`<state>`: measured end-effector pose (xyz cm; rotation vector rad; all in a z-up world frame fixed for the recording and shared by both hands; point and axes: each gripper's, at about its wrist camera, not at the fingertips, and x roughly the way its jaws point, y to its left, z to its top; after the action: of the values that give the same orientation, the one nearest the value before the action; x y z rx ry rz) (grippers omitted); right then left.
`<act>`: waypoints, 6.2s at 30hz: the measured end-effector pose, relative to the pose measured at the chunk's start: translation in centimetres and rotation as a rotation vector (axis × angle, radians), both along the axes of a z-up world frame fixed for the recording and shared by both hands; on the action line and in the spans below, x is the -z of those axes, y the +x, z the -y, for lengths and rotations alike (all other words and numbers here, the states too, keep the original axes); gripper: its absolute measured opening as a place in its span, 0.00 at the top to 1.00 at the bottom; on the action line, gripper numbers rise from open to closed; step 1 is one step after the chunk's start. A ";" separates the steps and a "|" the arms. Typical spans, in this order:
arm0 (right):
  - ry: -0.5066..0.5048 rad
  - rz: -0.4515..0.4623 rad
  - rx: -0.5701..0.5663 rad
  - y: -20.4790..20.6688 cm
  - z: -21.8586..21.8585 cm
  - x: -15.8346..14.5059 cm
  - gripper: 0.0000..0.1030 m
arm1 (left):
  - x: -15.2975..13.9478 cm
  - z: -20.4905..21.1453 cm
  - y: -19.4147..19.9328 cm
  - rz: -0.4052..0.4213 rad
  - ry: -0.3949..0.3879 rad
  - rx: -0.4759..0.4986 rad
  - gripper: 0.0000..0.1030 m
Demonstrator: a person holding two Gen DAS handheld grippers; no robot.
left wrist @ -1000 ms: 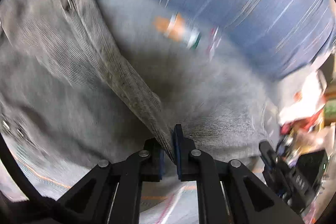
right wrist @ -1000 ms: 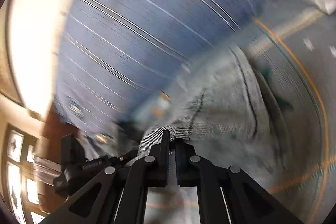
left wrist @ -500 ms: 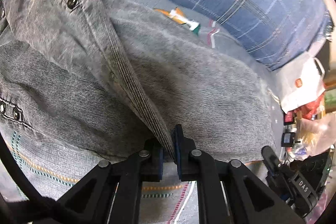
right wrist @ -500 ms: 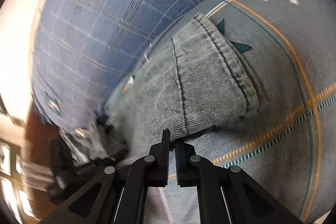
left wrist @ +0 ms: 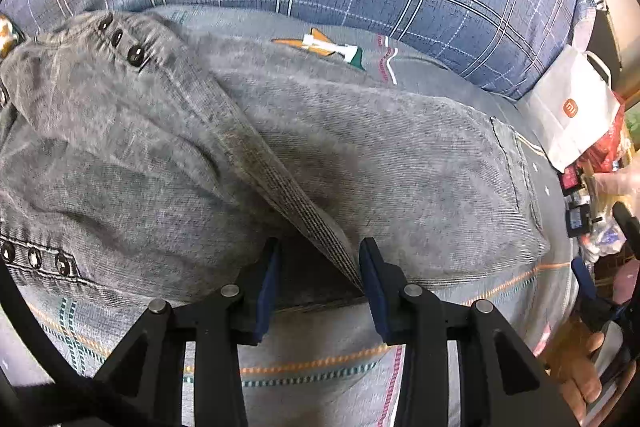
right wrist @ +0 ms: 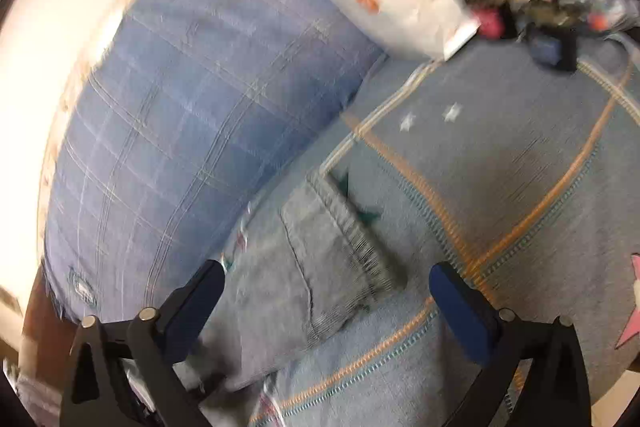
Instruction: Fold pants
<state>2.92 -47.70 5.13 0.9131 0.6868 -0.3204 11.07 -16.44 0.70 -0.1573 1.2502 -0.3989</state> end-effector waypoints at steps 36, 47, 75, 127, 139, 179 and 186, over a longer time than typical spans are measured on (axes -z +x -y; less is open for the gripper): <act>0.012 -0.285 -1.161 31.9 -35.2 4.3 0.67 | -2.4 -30.7 6.7 -0.044 -0.242 -0.549 0.34; -0.420 0.047 -1.308 16.8 -41.1 -3.7 0.89 | -3.0 -30.3 6.0 -0.011 -0.230 -0.499 0.34; -0.266 0.044 -1.343 12.1 -42.9 0.6 0.86 | 1.1 -30.0 -1.7 0.041 -0.221 -0.561 0.33; -0.198 0.115 -0.506 -2.7 -15.0 -4.6 0.00 | -3.2 -13.4 -10.8 0.484 0.141 -0.297 0.19; -0.264 -0.065 -0.056 0.7 -0.2 -3.4 0.00 | -5.6 5.6 -12.7 0.600 0.260 0.242 0.19; 0.499 0.020 -0.063 -1.6 9.0 6.7 0.33 | 1.7 26.6 -12.1 0.457 0.369 0.799 0.39; 0.507 0.002 -0.085 -0.8 8.8 7.1 0.33 | 0.5 26.8 -10.0 0.452 0.307 0.715 0.86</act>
<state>2.11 -56.49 -2.01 1.3597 0.8200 -0.0655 1.03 -43.26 0.20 0.6305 0.8692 -0.7972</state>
